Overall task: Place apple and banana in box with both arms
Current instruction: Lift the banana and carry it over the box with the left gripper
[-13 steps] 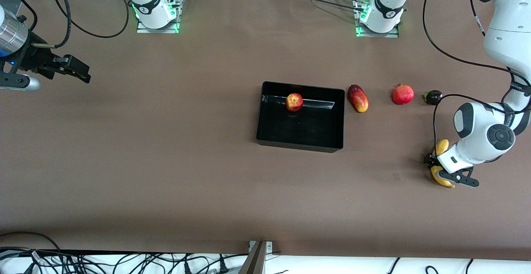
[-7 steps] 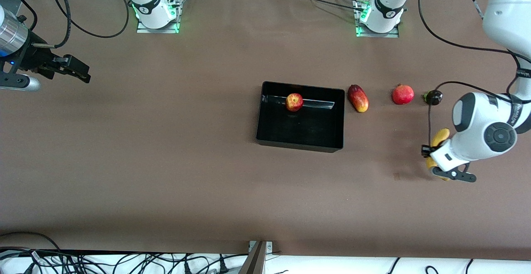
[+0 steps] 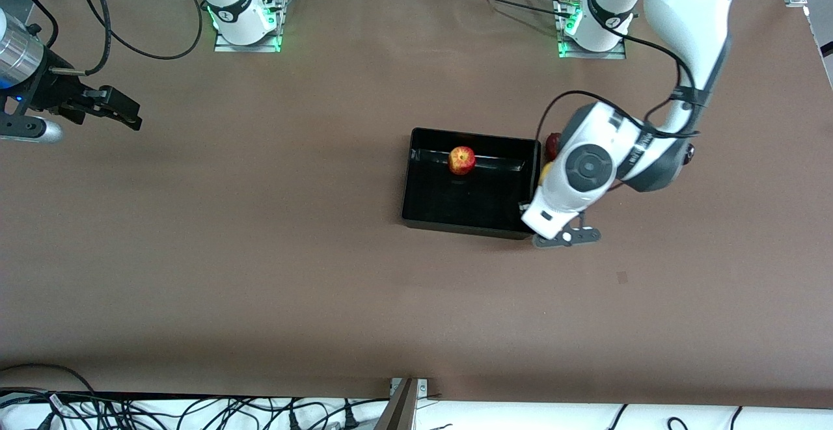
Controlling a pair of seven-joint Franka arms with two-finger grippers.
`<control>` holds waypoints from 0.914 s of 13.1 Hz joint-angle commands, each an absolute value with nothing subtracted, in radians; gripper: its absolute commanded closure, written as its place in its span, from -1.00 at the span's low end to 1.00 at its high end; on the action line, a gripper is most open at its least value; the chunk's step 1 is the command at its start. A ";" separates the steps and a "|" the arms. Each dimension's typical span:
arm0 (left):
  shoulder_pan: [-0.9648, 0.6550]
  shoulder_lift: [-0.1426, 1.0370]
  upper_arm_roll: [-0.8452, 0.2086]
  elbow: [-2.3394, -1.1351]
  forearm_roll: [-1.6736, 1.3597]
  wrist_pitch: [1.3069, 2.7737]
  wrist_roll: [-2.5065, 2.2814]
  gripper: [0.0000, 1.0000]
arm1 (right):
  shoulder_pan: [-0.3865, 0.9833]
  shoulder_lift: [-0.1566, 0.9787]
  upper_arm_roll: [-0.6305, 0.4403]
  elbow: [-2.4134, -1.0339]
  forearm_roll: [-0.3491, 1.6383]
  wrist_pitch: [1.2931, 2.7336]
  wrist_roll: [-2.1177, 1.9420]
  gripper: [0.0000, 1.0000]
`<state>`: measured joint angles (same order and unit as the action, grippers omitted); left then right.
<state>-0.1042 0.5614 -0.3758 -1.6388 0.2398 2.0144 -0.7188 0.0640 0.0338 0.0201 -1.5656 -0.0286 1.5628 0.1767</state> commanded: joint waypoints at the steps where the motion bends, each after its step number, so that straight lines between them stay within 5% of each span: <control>1: -0.144 0.509 -0.377 -1.666 0.196 1.967 -0.800 1.00 | 0.052 0.038 0.031 -1.545 -0.038 1.542 0.178 -1.00; 12: -0.166 0.580 -0.463 -1.703 0.179 2.054 -0.887 1.00 | 0.052 0.038 0.031 -1.545 -0.038 1.542 0.178 -1.00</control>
<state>-0.1683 0.5771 -0.4605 -1.6811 0.1979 2.0256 -0.8821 0.0639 0.0338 0.0200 -1.5656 -0.0286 1.5623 0.1767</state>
